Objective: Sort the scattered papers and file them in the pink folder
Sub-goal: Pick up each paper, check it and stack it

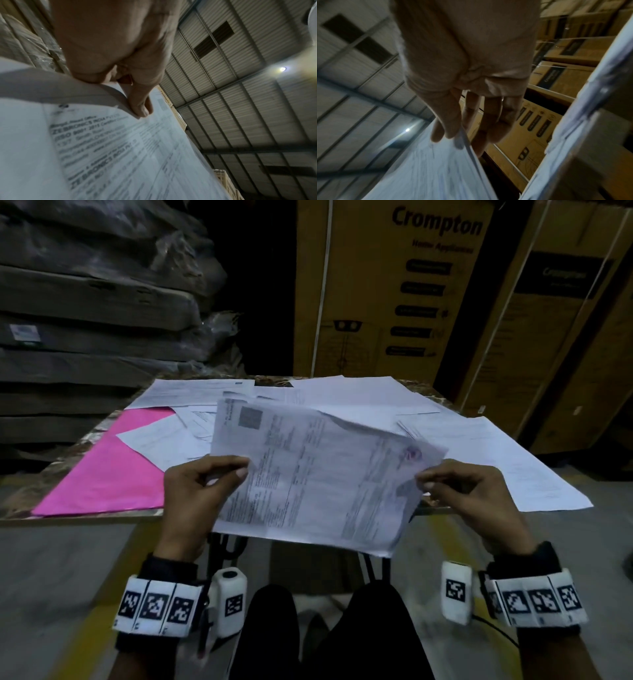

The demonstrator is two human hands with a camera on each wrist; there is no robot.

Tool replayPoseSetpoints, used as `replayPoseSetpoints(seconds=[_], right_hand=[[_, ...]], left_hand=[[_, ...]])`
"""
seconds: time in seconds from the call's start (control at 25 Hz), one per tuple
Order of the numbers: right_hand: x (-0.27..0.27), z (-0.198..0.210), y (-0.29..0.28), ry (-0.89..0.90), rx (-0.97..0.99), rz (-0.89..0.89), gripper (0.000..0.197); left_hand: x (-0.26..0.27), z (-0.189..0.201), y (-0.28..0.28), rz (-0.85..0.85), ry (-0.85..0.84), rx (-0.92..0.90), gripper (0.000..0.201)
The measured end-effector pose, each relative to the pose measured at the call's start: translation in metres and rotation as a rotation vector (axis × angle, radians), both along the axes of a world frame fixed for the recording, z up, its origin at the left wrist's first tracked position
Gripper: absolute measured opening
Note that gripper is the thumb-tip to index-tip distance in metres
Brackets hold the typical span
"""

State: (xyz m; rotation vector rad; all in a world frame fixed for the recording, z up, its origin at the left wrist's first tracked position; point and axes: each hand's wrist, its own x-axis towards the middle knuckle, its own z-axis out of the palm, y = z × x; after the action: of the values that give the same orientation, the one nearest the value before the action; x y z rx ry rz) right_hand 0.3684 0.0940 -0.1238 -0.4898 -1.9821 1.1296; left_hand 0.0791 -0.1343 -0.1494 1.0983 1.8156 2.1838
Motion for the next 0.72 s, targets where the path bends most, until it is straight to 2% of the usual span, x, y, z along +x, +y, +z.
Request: replayPoseSetpoints(seconds=[0.16,0.28,0.4,0.52,0.6,0.72], right_hand=[[-0.006,-0.012,-0.006,0.114,-0.139,-0.007,0.022],[-0.019,-0.005,-0.011,0.205,-0.036,-0.063,0.029],[-0.030,0.008,-0.011,0.329,0.100,-0.142,0.050],[-0.039,-0.003,-0.013,0.270,0.179,-0.202,0.059],[-0.042,-0.020,-0.017,0.199,0.142,-0.211,0.061],[-0.042,-0.028,-0.020,0.157,0.073,-0.199,0.049]], left_hand=[[0.011,0.002,0.011,0.015,-0.058,0.107,0.026],[0.027,0.012,0.020,0.008,0.033,0.163,0.025],[0.039,0.026,0.035,0.028,0.165,0.156,0.029],[0.037,0.018,0.049,0.057,0.249,0.038,0.031],[0.031,-0.002,0.057,-0.001,0.180,-0.032,0.027],[0.022,-0.025,0.064,-0.040,0.071,-0.073,0.029]])
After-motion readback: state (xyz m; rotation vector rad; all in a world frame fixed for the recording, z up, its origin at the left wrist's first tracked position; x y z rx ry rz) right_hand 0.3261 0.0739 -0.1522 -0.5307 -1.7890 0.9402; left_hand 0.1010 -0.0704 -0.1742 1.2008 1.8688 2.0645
